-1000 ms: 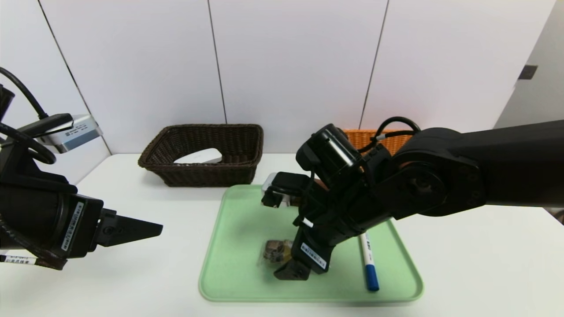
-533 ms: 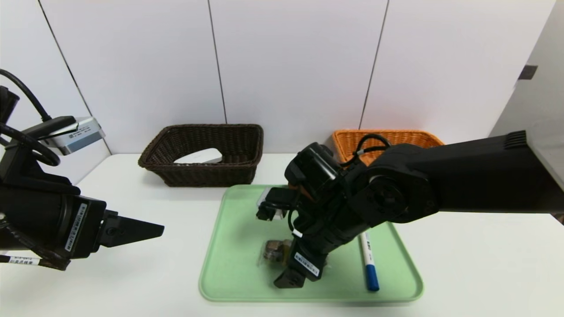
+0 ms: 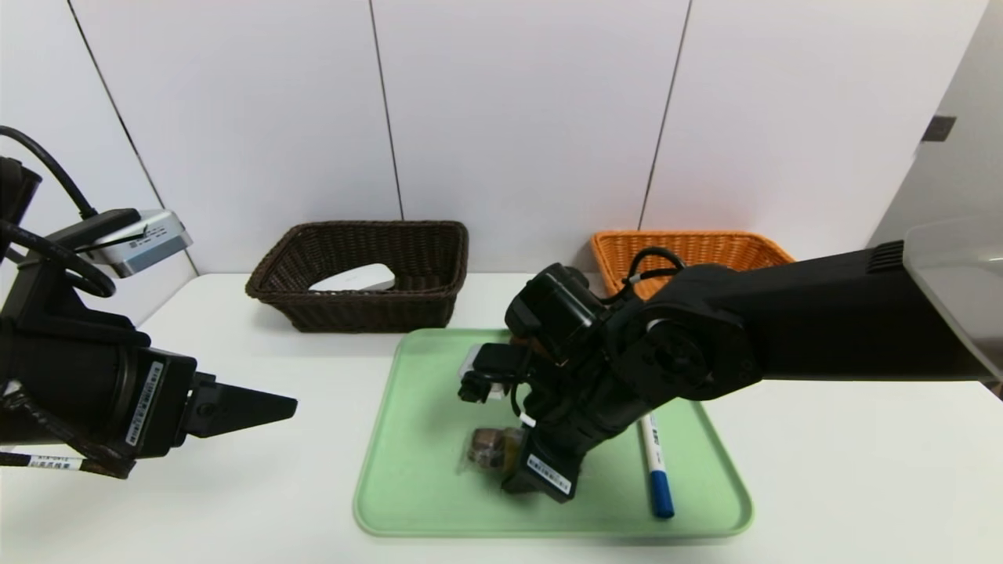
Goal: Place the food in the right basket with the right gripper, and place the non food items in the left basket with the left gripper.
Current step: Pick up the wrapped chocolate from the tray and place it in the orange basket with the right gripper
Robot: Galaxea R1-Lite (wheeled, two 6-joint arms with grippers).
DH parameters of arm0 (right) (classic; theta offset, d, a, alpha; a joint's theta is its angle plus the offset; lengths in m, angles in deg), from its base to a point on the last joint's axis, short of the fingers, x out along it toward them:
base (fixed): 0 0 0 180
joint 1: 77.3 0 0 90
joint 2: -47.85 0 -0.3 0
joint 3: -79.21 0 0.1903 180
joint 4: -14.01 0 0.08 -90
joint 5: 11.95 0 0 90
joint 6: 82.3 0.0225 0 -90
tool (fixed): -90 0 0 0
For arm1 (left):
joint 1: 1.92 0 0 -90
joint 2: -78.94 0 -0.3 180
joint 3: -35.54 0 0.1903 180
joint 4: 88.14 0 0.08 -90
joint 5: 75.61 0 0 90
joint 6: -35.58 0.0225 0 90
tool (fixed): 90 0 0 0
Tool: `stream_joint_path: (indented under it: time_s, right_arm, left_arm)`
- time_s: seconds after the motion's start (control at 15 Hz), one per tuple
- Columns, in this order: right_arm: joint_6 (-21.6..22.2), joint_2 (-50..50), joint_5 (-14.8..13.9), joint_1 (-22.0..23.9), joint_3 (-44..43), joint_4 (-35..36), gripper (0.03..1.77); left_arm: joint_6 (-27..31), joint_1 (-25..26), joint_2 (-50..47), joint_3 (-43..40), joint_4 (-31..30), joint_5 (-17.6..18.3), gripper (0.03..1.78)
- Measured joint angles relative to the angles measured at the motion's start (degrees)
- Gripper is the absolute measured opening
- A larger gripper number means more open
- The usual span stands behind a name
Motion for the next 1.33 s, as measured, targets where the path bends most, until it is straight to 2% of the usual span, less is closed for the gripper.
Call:
stream_joint_path:
  time_s: [0.13,0.2,0.27,0.6,0.93,1.07,1.2,1.33]
  right_arm:
    - [-0.2,0.1,-0.2,0.0,0.3,0.0,0.81]
    - [-0.3,0.1,-0.5,0.0,0.3,0.1,0.64]
    - [-0.3,0.1,-0.7,-0.1,0.3,0.1,0.14]
    - [-0.2,-1.5,-1.0,0.2,-0.2,0.1,0.17]
    - [0.7,-9.9,-0.9,1.8,-4.4,0.2,0.17]
    - [0.3,-13.7,-2.0,3.5,-6.6,0.4,0.17]
    - [-0.4,-16.7,-4.7,6.2,-8.2,0.7,0.17]
    - [-4.0,-18.4,-5.5,9.6,-8.8,0.7,0.17]
  left_arm:
    - [0.0,0.0,0.0,-0.2,0.0,0.0,1.69]
    - [0.0,0.0,0.0,-0.2,0.0,-0.1,1.69]
    - [0.0,0.0,0.0,-0.2,0.0,-0.1,1.69]
    - [-0.1,0.0,-0.5,-0.2,0.0,-0.2,1.69]
    - [-0.2,0.1,-1.5,-0.2,0.0,-0.3,1.69]
    - [-0.2,0.1,-1.7,-0.1,0.0,-0.2,1.69]
    - [-0.1,0.1,-1.9,-0.1,0.0,-0.1,1.69]
    - [0.0,0.1,-2.0,0.0,0.0,-0.1,1.69]
